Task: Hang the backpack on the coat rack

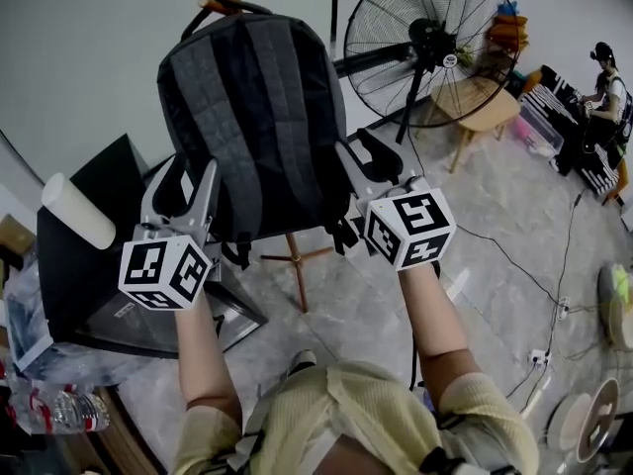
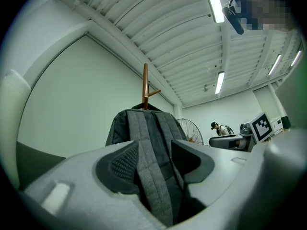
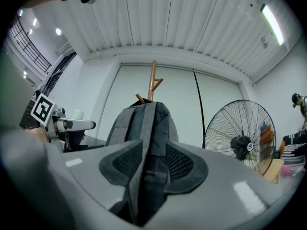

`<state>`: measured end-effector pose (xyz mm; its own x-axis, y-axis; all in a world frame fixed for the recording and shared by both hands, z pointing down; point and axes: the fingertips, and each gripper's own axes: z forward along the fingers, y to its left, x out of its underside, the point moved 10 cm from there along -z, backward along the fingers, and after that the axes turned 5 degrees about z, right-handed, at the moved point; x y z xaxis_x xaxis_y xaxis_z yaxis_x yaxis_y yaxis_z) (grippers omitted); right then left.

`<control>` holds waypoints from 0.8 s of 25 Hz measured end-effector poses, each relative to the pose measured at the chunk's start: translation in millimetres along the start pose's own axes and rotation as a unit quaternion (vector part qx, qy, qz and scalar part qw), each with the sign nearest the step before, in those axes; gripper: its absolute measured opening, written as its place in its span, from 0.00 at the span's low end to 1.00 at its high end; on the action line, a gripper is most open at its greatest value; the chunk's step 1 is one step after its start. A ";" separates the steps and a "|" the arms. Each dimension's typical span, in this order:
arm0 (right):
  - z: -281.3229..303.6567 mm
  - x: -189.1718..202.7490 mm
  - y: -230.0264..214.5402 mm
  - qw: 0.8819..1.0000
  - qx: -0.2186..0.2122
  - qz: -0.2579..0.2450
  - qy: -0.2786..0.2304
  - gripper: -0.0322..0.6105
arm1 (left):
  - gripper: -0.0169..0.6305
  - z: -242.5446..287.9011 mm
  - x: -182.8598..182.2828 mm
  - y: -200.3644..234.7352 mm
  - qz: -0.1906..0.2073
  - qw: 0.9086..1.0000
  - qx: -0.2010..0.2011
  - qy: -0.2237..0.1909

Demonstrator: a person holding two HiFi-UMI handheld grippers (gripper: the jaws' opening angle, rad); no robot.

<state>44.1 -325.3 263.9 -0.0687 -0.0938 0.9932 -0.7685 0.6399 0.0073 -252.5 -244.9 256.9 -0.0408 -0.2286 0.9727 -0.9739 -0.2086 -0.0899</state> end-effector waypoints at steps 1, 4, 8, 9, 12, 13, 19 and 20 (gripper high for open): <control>-2.4 -0.8 2.4 1.000 -0.001 0.002 -0.003 0.29 | 0.34 -2.0 -0.2 -0.8 -0.002 1.000 0.000 0.000; -8.6 -1.7 8.5 1.000 -0.005 0.005 -0.008 0.26 | 0.31 -8.7 0.1 -3.3 -0.007 1.000 0.001 0.000; -13.8 -2.2 12.1 1.000 -0.006 0.008 -0.011 0.23 | 0.31 -16.5 0.3 -7.2 -0.009 1.000 0.003 0.006; -15.2 -1.8 12.3 1.000 -0.006 0.010 -0.011 0.22 | 0.31 -18.3 0.7 -8.4 -0.010 1.000 0.004 0.009; -20.0 -0.1 13.1 1.000 -0.002 0.011 -0.011 0.21 | 0.31 -24.8 2.5 -12.2 -0.015 1.000 0.003 0.014; -21.6 0.3 13.7 1.000 0.002 0.009 -0.013 0.19 | 0.31 -27.3 3.0 -13.6 -0.016 1.000 0.001 0.016; -27.1 6.3 23.0 1.000 0.002 0.000 -0.015 0.14 | 0.31 -41.0 8.9 -24.3 -0.042 0.999 -0.001 0.015; -28.0 7.7 23.9 1.000 0.001 0.001 -0.013 0.13 | 0.30 -43.2 9.9 -25.0 -0.046 0.999 -0.002 0.015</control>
<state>43.1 -289.4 275.0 -0.0865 -0.1134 0.9898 -0.7699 0.6382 0.0058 -238.2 -200.8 278.0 0.0421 -0.1805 0.9827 -0.9748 -0.2232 0.0008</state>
